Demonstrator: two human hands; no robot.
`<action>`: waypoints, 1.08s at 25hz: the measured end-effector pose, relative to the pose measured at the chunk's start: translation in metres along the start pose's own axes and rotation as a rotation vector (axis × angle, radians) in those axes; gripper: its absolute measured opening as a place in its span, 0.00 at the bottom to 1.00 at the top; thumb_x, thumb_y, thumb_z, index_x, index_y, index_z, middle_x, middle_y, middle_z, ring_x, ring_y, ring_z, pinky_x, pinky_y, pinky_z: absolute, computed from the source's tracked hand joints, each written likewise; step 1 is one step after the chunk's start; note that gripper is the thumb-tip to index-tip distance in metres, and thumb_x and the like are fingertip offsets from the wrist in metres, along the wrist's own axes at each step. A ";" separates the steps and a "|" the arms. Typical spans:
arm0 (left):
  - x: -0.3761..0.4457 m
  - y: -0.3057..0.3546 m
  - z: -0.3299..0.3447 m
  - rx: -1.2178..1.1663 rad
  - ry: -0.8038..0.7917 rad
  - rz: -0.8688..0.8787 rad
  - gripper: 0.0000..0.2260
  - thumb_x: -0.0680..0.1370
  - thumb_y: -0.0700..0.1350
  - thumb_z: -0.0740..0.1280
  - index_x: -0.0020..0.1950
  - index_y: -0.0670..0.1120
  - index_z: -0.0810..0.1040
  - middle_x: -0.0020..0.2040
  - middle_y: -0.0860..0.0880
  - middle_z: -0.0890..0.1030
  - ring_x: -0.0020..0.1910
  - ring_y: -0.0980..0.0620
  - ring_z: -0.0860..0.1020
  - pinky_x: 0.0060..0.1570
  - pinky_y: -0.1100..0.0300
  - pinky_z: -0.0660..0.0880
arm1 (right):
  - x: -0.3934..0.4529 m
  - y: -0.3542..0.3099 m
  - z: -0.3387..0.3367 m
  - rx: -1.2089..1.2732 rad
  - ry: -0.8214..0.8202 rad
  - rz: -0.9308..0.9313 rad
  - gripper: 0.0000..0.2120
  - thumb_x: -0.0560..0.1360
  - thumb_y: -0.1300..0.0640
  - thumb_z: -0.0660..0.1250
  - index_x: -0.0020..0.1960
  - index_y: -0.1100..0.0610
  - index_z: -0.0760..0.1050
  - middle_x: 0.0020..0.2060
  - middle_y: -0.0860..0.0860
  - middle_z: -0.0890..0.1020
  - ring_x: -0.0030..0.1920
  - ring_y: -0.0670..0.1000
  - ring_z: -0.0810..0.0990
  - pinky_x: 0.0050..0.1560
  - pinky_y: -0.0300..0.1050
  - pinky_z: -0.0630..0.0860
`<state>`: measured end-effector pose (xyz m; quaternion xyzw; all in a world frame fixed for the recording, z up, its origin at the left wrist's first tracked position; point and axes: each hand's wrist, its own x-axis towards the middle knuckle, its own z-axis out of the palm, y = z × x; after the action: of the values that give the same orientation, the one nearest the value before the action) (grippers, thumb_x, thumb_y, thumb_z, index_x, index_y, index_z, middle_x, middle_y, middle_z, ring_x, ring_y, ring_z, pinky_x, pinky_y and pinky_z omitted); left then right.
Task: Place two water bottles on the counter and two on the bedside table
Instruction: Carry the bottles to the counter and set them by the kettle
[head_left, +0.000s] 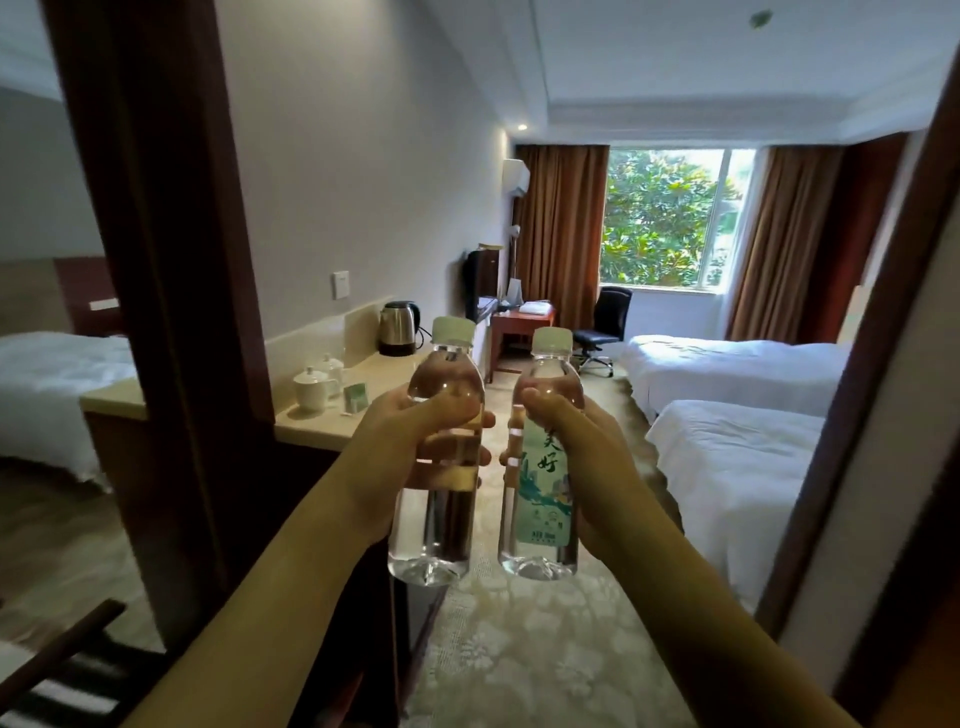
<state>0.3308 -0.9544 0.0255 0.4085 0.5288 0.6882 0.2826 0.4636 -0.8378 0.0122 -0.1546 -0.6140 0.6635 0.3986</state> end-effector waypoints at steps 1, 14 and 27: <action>0.018 -0.008 0.001 -0.003 0.007 0.003 0.18 0.66 0.47 0.71 0.54 0.42 0.80 0.46 0.43 0.86 0.39 0.44 0.84 0.41 0.49 0.79 | 0.018 0.007 -0.009 -0.011 0.004 -0.002 0.09 0.77 0.54 0.68 0.55 0.57 0.78 0.38 0.52 0.85 0.36 0.51 0.85 0.37 0.46 0.81; 0.309 -0.088 -0.053 -0.004 -0.110 0.032 0.06 0.67 0.49 0.72 0.42 0.51 0.81 0.41 0.46 0.84 0.41 0.45 0.84 0.41 0.49 0.79 | 0.280 0.088 -0.023 -0.077 -0.011 -0.052 0.18 0.74 0.55 0.70 0.58 0.66 0.74 0.38 0.54 0.83 0.36 0.51 0.83 0.36 0.42 0.82; 0.598 -0.188 -0.013 -0.043 -0.137 0.054 0.19 0.62 0.54 0.74 0.50 0.49 0.82 0.45 0.46 0.86 0.46 0.42 0.85 0.47 0.44 0.82 | 0.560 0.155 -0.136 0.042 0.023 -0.043 0.18 0.72 0.55 0.70 0.57 0.65 0.75 0.44 0.60 0.81 0.37 0.50 0.84 0.33 0.40 0.80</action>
<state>0.0085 -0.4170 0.0015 0.4627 0.4820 0.6772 0.3083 0.1499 -0.3299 -0.0006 -0.1404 -0.5984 0.6657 0.4231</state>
